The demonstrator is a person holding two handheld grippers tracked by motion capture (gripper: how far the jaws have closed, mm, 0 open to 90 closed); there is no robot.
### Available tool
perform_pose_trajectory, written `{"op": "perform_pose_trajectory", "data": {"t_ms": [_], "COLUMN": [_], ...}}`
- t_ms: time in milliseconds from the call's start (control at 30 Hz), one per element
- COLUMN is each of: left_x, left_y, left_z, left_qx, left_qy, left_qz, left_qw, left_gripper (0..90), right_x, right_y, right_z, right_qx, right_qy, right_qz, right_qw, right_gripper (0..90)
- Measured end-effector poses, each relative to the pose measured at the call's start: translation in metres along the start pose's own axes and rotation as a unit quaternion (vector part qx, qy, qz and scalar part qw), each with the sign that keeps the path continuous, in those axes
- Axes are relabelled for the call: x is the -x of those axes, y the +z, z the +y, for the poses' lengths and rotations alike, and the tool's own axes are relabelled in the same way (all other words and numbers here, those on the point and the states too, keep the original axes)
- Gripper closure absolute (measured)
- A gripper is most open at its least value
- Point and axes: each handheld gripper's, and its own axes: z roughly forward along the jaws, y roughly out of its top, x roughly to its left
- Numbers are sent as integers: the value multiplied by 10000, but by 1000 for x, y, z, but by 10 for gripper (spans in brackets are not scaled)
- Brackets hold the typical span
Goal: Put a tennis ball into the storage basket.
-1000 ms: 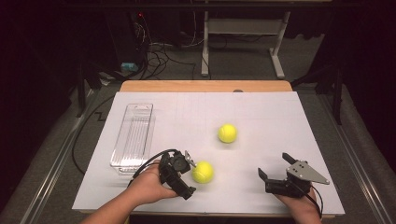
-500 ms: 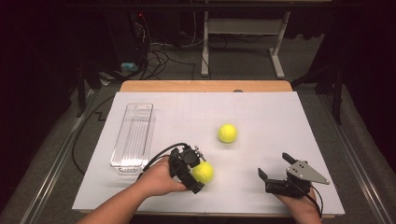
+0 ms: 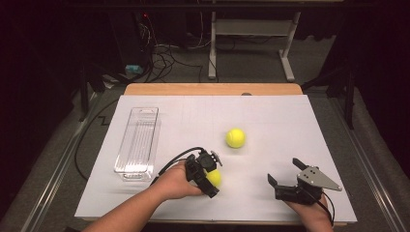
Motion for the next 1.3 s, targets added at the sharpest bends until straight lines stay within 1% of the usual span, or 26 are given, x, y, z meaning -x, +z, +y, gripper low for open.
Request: {"op": "perform_pose_trajectory", "data": {"t_ms": [100,167,233,433,500,533,600,733,800,867,1000,1133,1300], "left_x": [-1,-1,-1,-1,-1,-1,-2,-3,-4,-5,-11,-18,-29], "left_y": [0,-1,-1,-2,-5,-7,-12,-21,-25,-29,-38,-49,-65], "left_z": [0,0,0,1,2,2,3,3,2,1,-3,-8,-16], "left_qx": [-4,13,9,-24,-57,-33,4,50,-3,-25,-7,3,82], "left_qy": [-6,6,-4,-45,-44,-65,-86,-119,-124,-128,-213,-309,-498], "left_qz": [33,3,9,39,141,129,28,15,12,58,56,122,163], "left_qw": [10000,10000,10000,10000,9999,9999,10000,9999,9999,9999,9998,9994,9986], "left_gripper": [165,239,255,264,265,265,265,265,265,265,265,265,265], "right_x": [0,0,0,0,0,0,0,0,-1,0,0,0,0], "right_y": [0,0,0,0,0,0,0,0,-1,-1,-1,-1,-1], "right_z": [0,0,0,0,0,0,0,0,0,0,0,1,0], "right_qx": [-2,1,2,11,4,7,9,16,12,19,13,32,46], "right_qy": [5,5,7,6,13,13,11,5,19,4,24,8,33], "right_qz": [4,5,10,15,14,17,20,24,30,27,38,41,39], "right_qw": [10000,10000,10000,10000,10000,10000,10000,10000,10000,10000,10000,10000,10000], "right_gripper": [0,0,0,0,0,0,0,0,0,0,0,0,0]}}
